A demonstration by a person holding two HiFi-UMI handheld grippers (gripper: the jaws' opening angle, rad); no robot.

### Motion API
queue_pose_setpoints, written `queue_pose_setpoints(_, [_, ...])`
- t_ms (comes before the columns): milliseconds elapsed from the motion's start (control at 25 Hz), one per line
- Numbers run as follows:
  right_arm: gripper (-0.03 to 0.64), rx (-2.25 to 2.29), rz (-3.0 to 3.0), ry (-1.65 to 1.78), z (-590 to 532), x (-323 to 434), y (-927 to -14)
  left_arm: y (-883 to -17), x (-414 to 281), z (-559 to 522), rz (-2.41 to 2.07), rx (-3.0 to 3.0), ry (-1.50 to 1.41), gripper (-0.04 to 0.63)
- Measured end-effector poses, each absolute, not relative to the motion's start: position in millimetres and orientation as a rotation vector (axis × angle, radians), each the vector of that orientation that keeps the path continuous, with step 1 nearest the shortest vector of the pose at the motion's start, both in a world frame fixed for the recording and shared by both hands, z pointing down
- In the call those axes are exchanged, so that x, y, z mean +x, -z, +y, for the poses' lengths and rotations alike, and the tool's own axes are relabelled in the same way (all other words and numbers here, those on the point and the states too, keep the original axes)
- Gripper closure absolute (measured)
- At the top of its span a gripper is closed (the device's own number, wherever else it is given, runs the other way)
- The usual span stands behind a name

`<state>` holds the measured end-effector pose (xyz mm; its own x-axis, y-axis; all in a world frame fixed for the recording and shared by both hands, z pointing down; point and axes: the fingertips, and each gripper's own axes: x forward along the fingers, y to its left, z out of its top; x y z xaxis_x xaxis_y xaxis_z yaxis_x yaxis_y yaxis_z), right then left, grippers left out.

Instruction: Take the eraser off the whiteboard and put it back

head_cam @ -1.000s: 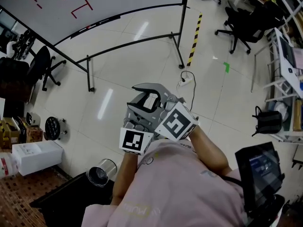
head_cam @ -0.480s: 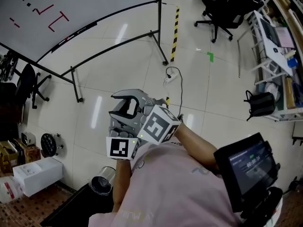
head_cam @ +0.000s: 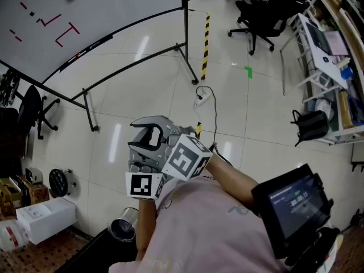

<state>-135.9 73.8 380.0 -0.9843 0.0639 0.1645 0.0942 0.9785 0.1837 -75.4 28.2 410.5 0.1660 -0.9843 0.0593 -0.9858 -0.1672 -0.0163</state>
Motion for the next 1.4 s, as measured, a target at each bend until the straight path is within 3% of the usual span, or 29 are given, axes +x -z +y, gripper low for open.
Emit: queue_pose_setpoints(1400, [0.431, -0.143, -2.984, 0.294, 59.1, -124.4, -375.7, -405.8, -65.6, 12.0, -2.052, 2.366, -0.084, 0.474])
